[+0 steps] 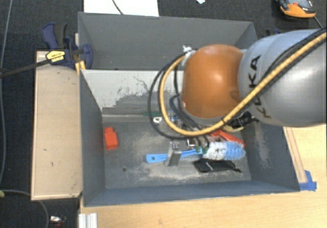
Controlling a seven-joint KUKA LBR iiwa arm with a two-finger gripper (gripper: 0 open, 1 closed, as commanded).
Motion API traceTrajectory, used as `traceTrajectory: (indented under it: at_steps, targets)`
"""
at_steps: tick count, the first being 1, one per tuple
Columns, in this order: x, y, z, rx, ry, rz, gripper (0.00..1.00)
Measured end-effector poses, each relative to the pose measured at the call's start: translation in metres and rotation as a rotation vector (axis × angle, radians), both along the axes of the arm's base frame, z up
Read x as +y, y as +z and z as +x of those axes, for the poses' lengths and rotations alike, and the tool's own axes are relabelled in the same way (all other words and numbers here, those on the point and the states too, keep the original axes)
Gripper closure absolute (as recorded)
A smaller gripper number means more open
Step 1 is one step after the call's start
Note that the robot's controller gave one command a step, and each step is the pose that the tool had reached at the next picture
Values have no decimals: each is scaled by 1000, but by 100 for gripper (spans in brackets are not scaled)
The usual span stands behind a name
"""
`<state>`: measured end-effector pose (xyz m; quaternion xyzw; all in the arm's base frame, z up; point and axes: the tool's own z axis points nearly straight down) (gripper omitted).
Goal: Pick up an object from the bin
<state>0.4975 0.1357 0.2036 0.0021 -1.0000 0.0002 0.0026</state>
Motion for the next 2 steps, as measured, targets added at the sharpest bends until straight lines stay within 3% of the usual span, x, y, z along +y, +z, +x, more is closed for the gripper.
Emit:
traceTrajectory:
  at_steps: [1,2]
  targets:
    - [-1,3,2,-7,-4,1,0]
    - [-55,-55,27,-6,103,1,0]
